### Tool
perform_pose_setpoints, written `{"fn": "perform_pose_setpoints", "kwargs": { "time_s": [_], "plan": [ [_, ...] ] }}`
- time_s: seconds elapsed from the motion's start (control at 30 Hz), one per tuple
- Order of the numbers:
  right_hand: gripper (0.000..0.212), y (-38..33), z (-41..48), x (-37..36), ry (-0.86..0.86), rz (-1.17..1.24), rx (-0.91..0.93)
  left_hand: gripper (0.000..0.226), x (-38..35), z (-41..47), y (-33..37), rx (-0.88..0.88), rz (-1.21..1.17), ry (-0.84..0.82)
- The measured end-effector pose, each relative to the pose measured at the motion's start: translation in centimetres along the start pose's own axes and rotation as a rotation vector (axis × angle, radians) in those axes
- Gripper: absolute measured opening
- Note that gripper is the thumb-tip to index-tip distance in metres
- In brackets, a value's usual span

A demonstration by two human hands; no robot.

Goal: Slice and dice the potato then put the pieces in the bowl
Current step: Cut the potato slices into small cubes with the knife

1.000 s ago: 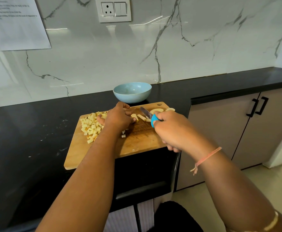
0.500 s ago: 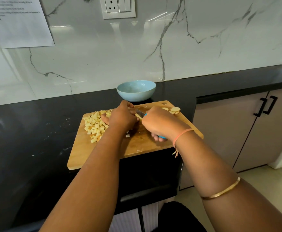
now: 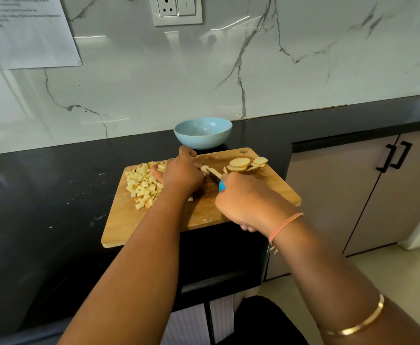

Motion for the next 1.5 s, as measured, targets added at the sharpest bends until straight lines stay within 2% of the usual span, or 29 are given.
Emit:
{"fn": "perform_pose_setpoints", "kwargs": {
  "time_s": [0.17, 0.27, 0.3, 0.4, 0.43, 0.53, 0.6, 0.7, 0.83, 1.17, 1.27, 1.33, 1.5],
  "plan": [
    [0.044, 0.4, -0.9, 0.4, 0.004, -0.001, -0.016, 0.043, -0.2, -0.1, 0.0, -0.009, -0.011, -0.011],
    [0.022, 1.3, -1.6, 0.4, -0.051, 0.086, -0.102, 0.042, -0.4, -0.1, 0.1, -0.013, -0.006, -0.012],
    [0.022, 1.3, -1.9, 0.4, -0.055, 0.097, -0.103, 0.042, -0.3, -0.2, 0.1, -0.012, -0.004, -0.011],
    [0.047, 1.3, -2.0, 0.6, -0.035, 0.087, -0.030, 0.042, -0.2, -0.3, 0.4, -0.024, -0.002, -0.019],
    [0.049, 1.7, -1.9, 0.6, -0.038, 0.108, -0.041, 0.042, -0.2, -0.3, 0.5, -0.031, -0.001, -0.022],
    [0.043, 3.3, -1.3, 0.5, -0.058, 0.282, -0.122, 0.047, -0.2, -0.4, 0.5, -0.043, 0.014, -0.026],
    [0.042, 3.8, -0.9, 0.8, -0.013, 0.324, -0.123, 0.055, -0.2, -0.5, 0.4, -0.033, 0.030, -0.034],
    [0.044, 3.8, -0.9, 1.3, 0.031, 0.312, -0.084, 0.053, 0.1, -0.6, 0.7, -0.051, 0.035, -0.023],
    [0.031, 4.8, -0.9, 0.6, -0.043, 0.333, -0.172, 0.050, 0.3, -1.1, 1.3, -0.089, 0.126, -0.018],
    [0.053, 3.9, 1.2, 0.3, 0.036, 0.271, -0.125, 0.033, 0.4, -1.1, 1.3, -0.073, 0.101, -0.009],
    [0.047, 4.0, 1.4, 0.3, 0.020, 0.273, -0.153, 0.043, -0.2, -1.1, 1.7, -0.107, 0.181, -0.015],
    [0.037, 4.2, 1.4, 0.3, 0.010, 0.314, -0.183, 0.039, -0.2, -1.0, 1.7, -0.108, 0.199, -0.006],
    [0.042, 3.5, 1.0, 0.5, 0.069, 0.253, -0.092, 0.041, 0.1, -0.8, 1.5, -0.071, 0.116, -0.024]
  ]
}}
Point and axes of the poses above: each hand's wrist, its own z-axis towards the middle knuckle, its own x-axis out of the back of the hand, y = z × x, the point moved 7 cm from there along z, towards the middle knuckle, and after that the axes turned 3 degrees about -x, right-handed, at the moved point
